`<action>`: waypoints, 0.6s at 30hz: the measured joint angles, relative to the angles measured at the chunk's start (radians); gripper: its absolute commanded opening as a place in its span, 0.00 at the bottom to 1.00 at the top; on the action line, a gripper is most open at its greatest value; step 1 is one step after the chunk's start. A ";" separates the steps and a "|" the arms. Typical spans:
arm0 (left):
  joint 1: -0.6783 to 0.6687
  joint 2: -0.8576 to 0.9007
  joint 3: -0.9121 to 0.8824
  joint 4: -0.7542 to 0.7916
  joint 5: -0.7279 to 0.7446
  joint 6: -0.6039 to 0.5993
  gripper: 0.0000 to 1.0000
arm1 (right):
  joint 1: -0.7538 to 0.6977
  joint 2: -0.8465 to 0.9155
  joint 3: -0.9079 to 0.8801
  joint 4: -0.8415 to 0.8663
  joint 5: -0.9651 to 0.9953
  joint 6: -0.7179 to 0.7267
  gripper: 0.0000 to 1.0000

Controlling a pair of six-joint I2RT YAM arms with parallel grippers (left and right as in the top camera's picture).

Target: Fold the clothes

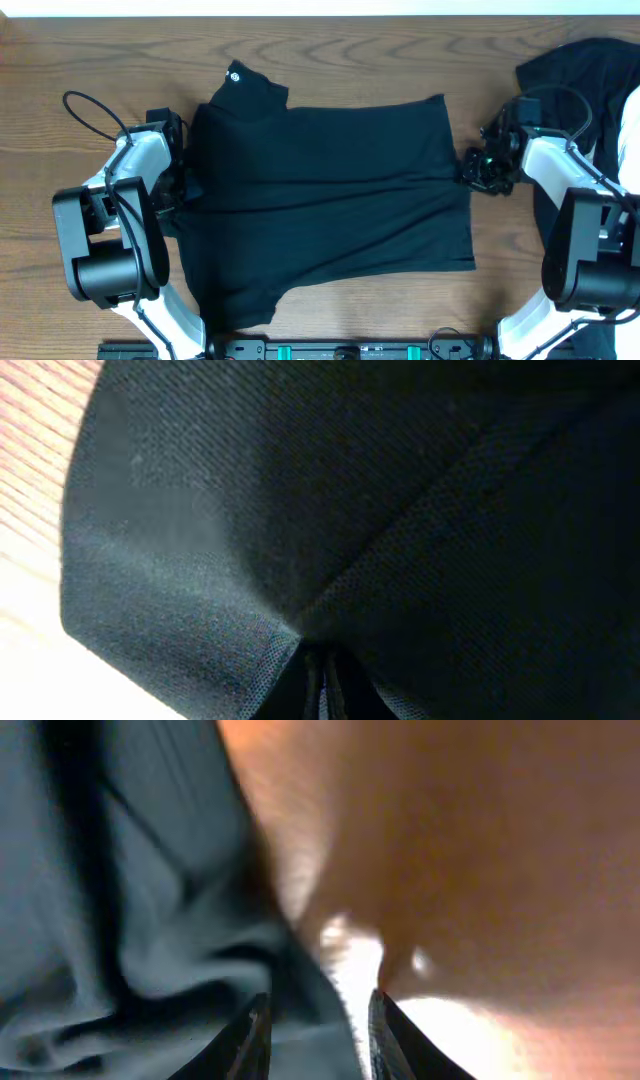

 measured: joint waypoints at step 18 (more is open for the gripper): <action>0.000 0.000 0.000 0.005 0.000 0.000 0.07 | 0.041 -0.018 0.000 0.244 -0.119 -0.032 0.32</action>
